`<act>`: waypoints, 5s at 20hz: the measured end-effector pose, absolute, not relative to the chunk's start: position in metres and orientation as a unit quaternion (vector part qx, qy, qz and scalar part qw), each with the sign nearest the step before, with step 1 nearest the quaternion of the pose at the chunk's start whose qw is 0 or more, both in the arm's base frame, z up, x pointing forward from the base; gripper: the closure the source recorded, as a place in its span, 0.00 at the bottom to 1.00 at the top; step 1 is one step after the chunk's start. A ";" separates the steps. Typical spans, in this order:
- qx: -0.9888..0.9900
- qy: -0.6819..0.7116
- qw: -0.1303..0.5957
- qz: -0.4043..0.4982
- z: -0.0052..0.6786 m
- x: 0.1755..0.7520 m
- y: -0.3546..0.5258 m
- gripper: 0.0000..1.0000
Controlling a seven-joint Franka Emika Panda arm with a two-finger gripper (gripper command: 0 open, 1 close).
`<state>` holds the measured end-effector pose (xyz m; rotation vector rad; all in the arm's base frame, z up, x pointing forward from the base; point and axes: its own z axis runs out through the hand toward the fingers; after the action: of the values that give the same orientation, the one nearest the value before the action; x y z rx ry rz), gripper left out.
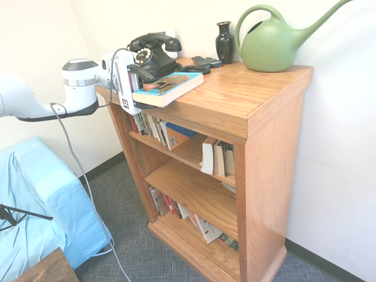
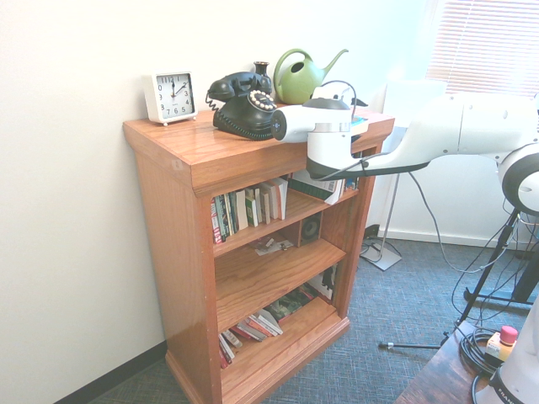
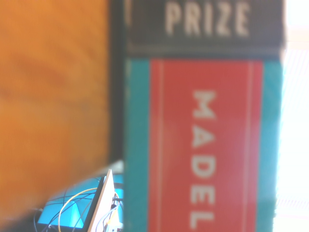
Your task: Organize the shelf
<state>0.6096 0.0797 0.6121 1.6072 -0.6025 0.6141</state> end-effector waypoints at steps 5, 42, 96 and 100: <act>0.699 -0.257 0.611 0.268 0.613 0.611 0.085 1.00; 0.742 -0.330 0.514 0.276 0.674 0.532 0.078 1.00; 0.880 -0.345 0.073 0.318 0.456 0.403 0.041 1.00; 0.883 -0.344 0.064 0.312 0.439 0.413 0.040 1.00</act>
<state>0.4125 0.0395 0.4391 2.6668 -1.0386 0.9436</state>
